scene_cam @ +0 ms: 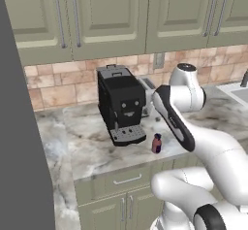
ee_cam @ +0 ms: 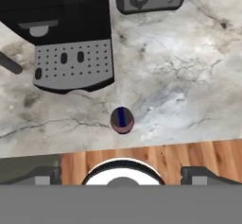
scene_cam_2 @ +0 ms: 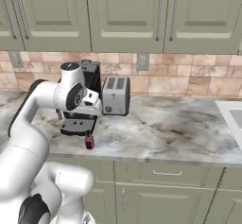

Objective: Place the drinks on the dining counter in a tight cluster.

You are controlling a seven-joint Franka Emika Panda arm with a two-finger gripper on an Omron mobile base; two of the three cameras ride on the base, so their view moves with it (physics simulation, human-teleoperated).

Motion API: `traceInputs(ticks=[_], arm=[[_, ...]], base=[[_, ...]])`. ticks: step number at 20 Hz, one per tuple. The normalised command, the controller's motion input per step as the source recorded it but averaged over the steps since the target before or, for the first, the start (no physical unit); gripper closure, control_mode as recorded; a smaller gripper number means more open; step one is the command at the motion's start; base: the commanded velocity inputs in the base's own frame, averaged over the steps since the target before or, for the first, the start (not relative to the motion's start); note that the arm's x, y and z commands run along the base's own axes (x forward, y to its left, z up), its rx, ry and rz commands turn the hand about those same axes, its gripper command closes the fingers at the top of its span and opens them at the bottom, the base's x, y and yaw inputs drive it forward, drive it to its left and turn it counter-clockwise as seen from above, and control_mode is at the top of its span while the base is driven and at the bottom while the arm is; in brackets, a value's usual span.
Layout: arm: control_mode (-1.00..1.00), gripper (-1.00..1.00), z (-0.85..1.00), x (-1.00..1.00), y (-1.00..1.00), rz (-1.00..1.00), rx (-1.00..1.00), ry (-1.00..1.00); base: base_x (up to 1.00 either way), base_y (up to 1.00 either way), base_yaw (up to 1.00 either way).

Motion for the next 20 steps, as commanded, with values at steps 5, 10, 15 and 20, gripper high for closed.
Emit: traceInputs(ticks=[5,10,15,20], arm=[[-1.0,-1.0,-0.28,0.13,0.11,0.0,-0.04,0.01],[-1.0,-1.0,-0.28,0.01,0.16,0.0,-0.03,0.01],[-1.0,-1.0,-0.51,0.14,0.07,0.0,-0.01,0.02],[-1.0,-1.0,-0.12,0.31,-0.1,0.0,0.0,0.04]], base=[[0.0,0.0,0.0],[0.0,0.0,0.0],[0.0,0.0,0.0],[0.0,0.0,0.0]])
